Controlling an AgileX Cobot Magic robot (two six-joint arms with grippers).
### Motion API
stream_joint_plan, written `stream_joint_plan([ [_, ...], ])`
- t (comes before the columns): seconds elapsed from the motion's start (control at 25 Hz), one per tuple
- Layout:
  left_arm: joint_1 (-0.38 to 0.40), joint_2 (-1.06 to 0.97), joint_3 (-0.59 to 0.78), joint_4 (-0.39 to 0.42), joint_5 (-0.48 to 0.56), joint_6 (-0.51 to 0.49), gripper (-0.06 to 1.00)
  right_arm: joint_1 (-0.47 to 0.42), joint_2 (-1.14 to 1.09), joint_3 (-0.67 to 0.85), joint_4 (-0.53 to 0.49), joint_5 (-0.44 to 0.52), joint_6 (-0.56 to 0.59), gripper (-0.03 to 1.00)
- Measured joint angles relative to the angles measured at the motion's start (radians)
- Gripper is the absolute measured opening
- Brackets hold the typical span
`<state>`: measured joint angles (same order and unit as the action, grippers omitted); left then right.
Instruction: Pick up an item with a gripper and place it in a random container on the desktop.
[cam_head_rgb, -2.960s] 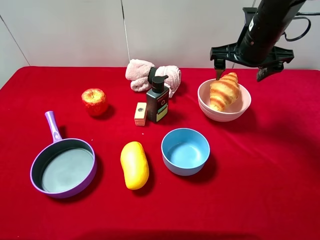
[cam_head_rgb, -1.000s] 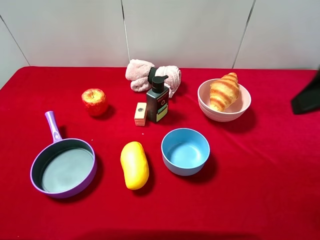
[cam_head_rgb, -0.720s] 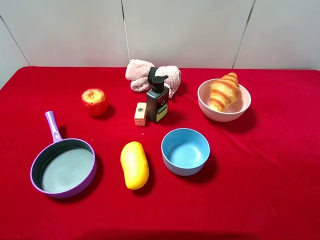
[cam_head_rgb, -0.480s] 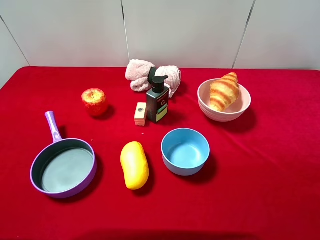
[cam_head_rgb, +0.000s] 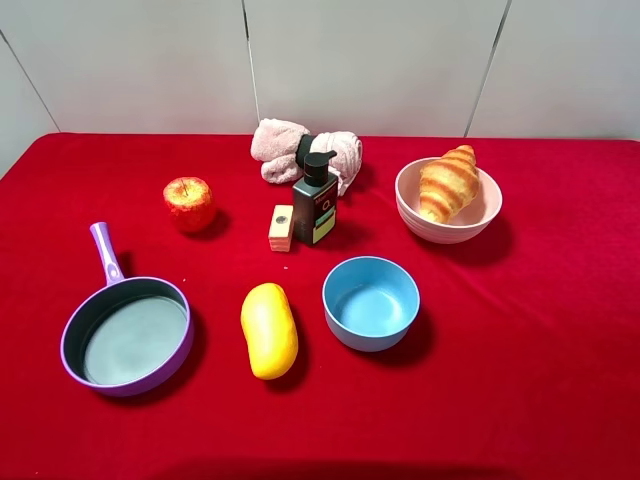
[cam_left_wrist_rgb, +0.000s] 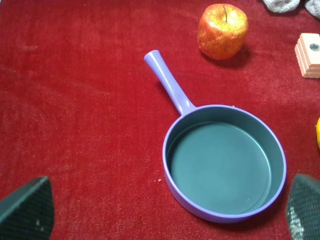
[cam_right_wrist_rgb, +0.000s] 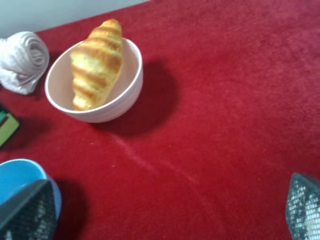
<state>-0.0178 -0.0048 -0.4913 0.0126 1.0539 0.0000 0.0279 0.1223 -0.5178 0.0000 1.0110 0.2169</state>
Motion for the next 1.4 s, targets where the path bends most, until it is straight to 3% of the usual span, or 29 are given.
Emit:
stream_joint_plan([
  [0.36, 0.0, 0.0, 0.0, 0.0, 0.0, 0.0, 0.91, -0.034, -0.127, 0.015, 0.0, 0.006, -0.172, 0.69],
  [1.4, 0.0, 0.0, 0.0, 0.0, 0.0, 0.0, 0.91, -0.034, -0.127, 0.018, 0.0, 0.008, -0.186, 0.69],
])
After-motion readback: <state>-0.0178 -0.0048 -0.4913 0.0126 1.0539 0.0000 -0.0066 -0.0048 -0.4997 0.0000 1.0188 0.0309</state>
